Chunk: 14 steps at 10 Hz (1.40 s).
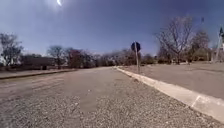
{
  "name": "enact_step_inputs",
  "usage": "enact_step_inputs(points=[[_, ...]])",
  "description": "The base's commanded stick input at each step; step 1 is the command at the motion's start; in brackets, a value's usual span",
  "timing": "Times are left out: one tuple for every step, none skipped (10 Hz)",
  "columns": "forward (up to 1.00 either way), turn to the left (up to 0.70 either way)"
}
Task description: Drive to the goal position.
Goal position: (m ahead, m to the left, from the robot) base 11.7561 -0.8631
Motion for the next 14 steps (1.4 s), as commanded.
enact_step_inputs(points=[[0.70,0.00],[0.70,0.00],[0.70,0.00],[0.70,0.00],[0.70,0.00],[0.70,0.00],[0.70,0.00],[0.70,0.00],[0.70,0.00],[0.70,0.00],[0.70,0.00],[0.70,0.00],[0.70,0.00],[0.70,0.00]])
